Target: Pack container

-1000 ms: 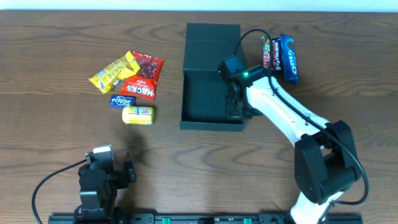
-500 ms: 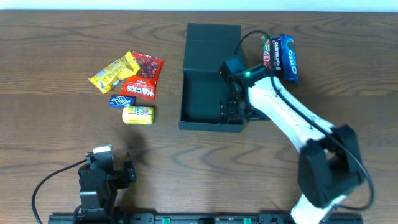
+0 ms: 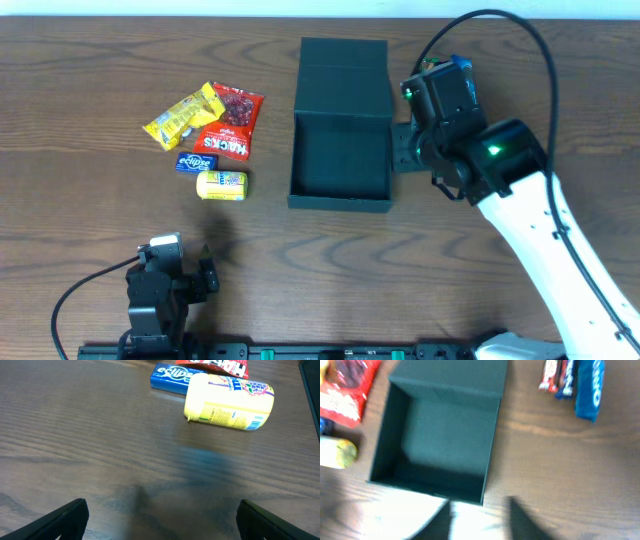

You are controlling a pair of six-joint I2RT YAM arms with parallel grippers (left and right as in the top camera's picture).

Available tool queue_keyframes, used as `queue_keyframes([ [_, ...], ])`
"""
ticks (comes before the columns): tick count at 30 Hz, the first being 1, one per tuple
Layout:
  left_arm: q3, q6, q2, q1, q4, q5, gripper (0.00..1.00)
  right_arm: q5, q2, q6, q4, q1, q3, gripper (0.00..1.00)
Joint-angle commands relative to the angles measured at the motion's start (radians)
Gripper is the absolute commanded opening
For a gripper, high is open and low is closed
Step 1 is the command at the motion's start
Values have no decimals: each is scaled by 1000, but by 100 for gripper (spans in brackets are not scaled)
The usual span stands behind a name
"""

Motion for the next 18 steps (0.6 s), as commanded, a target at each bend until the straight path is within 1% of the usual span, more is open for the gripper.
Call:
queue_keyframes([
  [1, -14, -10, -6, 6, -6, -3, 96, -51, 38, 9, 0, 5, -71, 2],
  [2, -14, -10, -6, 6, -6, -3, 95, -68, 53, 40, 13, 5, -110, 2],
  [6, -14, -10, -6, 6, -6, -3, 95, -180, 91, 42, 107, 6, -224, 2],
  [10, -14, -10, -6, 6, -6, -3, 95, -190, 118, 42, 191, 23, -298, 2],
  [18, -14, -10, -6, 6, -6, -3, 95, -158, 178, 42, 229, 37, -320, 2],
])
